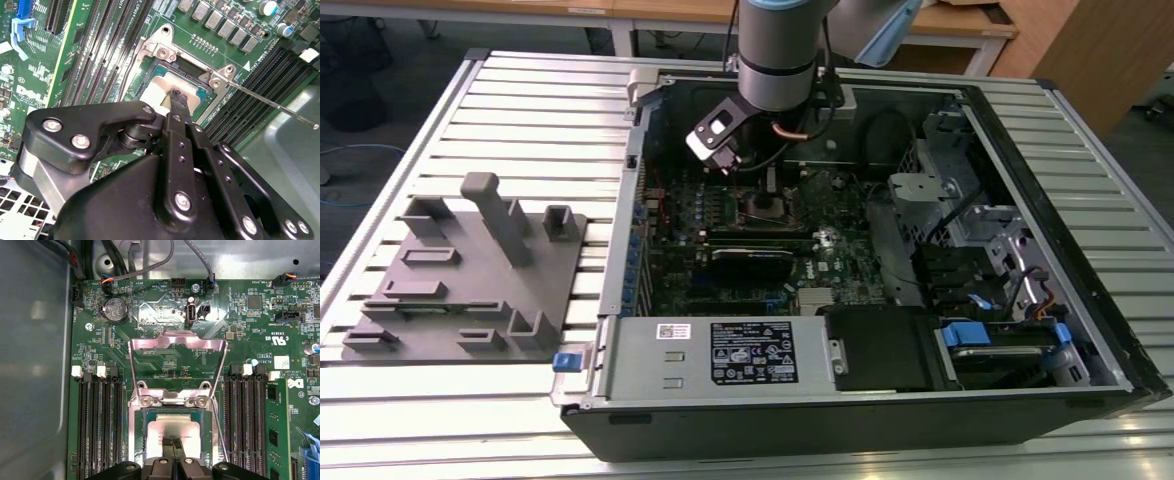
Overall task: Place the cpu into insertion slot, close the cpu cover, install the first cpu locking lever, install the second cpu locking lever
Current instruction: 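Place the cpu into insertion slot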
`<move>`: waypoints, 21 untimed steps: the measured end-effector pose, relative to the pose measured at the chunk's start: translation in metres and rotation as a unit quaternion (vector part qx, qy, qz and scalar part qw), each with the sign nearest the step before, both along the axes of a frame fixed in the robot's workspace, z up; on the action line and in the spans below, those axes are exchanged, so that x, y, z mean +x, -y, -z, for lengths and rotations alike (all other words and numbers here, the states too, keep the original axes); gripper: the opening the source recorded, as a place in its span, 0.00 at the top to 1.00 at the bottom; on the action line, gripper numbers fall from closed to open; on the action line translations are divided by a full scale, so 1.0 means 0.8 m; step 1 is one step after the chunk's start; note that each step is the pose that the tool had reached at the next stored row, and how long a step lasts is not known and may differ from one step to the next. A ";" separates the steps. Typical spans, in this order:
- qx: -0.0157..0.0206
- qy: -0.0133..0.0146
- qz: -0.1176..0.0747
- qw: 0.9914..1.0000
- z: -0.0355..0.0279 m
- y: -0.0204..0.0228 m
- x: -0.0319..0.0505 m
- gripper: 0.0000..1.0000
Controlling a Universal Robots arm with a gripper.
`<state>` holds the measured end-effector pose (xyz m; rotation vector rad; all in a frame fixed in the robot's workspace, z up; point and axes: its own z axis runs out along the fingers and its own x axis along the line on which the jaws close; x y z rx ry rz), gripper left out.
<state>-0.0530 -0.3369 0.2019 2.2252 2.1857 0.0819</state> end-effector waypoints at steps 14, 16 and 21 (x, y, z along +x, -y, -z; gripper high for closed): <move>0.000 -0.004 0.000 1.000 0.0001 0.0000 0.001 0.89; 0.000 -0.004 0.000 1.000 0.0001 0.0000 0.001 0.89; 0.000 -0.009 0.000 1.000 0.0001 0.0000 0.001 0.89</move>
